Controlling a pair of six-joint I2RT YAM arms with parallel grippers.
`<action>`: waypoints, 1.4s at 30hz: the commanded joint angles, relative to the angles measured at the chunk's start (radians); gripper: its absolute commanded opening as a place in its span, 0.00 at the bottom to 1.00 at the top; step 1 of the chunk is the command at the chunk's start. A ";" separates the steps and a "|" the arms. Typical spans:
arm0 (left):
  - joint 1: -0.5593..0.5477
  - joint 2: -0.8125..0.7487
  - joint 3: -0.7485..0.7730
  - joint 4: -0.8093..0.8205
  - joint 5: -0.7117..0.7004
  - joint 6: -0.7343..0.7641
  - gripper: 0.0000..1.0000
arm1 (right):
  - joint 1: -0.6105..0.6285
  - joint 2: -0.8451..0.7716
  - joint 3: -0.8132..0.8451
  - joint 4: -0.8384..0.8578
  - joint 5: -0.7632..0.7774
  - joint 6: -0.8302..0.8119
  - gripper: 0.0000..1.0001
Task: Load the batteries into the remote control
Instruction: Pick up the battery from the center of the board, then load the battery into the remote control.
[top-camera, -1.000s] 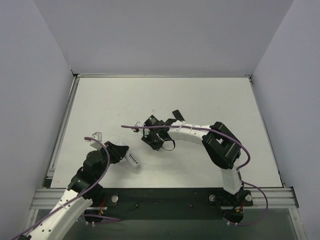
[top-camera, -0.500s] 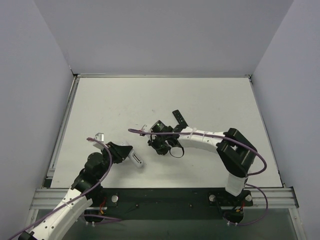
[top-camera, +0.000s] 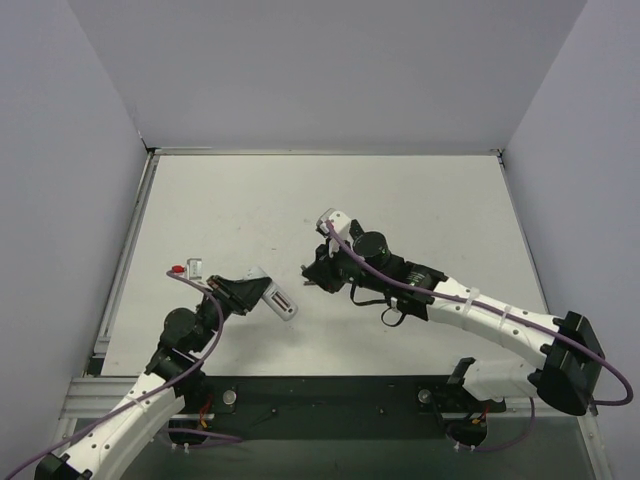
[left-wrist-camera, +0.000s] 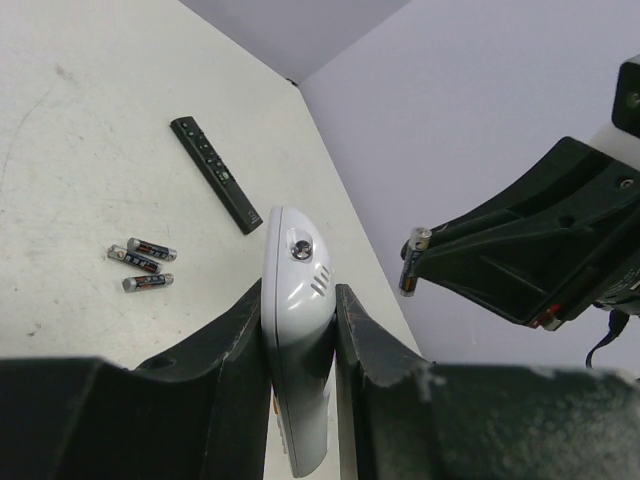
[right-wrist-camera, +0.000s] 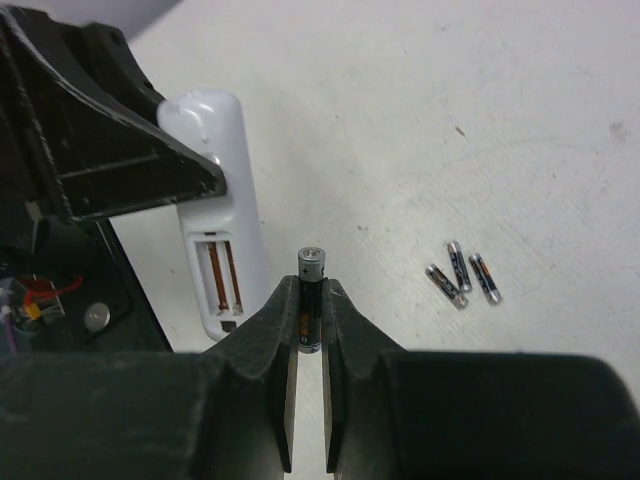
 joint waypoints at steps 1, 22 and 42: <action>0.006 0.065 0.035 0.178 0.062 -0.001 0.00 | 0.024 -0.048 -0.029 0.199 -0.041 0.083 0.00; 0.006 0.022 0.058 0.143 0.005 -0.071 0.00 | 0.163 0.044 -0.083 0.377 0.025 0.007 0.00; 0.006 0.005 0.084 0.085 -0.018 -0.119 0.00 | 0.194 0.103 -0.101 0.395 0.086 -0.079 0.00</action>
